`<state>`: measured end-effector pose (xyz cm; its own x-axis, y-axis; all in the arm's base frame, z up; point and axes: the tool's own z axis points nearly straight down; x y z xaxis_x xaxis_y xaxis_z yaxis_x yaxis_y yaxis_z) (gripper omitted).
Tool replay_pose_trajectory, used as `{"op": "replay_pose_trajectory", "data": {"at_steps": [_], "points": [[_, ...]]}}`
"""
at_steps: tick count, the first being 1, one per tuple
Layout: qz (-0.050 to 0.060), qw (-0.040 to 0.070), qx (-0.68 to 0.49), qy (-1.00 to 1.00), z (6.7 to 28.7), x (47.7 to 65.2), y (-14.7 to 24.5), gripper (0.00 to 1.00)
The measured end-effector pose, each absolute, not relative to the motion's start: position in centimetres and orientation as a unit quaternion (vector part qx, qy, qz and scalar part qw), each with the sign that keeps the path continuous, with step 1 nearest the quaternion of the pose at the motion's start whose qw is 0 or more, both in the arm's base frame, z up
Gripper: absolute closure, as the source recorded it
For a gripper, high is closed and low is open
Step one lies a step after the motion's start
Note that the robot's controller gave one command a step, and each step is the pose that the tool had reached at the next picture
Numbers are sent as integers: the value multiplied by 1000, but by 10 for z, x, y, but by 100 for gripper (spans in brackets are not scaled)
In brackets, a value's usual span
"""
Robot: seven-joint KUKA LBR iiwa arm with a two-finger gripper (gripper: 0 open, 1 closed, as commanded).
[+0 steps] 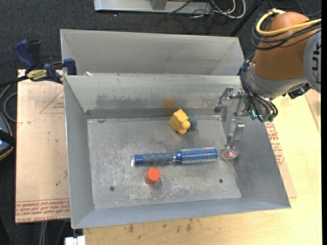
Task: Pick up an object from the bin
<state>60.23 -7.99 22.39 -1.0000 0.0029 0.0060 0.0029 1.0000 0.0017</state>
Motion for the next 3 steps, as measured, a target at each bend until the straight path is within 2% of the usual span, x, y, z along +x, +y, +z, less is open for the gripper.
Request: {"op": "replay_pose_trajectory", "data": {"at_steps": [1, 2, 3], "points": [[0, -7, 104, -995, 72, 565, -16, 0], [0, -3, 207, -978, 101, 577, -12, 0], [0, -3, 236, -972, 100, 602, 3, 0]]}}
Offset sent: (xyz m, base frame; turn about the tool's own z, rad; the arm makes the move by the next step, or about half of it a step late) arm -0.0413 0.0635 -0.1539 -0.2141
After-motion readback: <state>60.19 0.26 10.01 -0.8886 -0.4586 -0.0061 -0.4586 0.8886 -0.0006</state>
